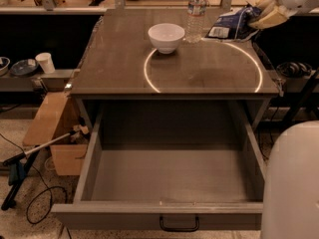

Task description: Place blue chip bag into top drawer

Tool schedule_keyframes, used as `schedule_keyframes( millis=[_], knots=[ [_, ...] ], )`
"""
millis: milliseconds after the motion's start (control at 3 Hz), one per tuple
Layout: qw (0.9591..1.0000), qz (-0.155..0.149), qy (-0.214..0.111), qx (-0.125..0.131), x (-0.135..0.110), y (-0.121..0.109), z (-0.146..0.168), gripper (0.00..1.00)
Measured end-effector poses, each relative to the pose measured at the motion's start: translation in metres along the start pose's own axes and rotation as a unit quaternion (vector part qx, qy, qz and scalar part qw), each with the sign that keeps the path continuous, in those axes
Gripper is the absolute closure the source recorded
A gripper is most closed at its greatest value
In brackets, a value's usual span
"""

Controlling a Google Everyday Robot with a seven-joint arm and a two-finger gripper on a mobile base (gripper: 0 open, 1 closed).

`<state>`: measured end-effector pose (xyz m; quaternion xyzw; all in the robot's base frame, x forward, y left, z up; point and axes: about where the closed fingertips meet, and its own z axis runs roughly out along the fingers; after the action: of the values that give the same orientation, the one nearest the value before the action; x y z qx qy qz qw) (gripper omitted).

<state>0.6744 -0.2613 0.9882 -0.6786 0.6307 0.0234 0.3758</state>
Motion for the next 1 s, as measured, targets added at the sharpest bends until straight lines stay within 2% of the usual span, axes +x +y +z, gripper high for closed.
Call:
schedule_keyframes(
  millis=[333, 1000],
  knots=[
    [0.9999, -0.001, -0.014, -0.004, -0.008, 0.009, -0.012, 1.0],
    [0.9988, 0.002, -0.05, 0.0, -0.03, 0.025, -0.004, 1.0]
  ],
)
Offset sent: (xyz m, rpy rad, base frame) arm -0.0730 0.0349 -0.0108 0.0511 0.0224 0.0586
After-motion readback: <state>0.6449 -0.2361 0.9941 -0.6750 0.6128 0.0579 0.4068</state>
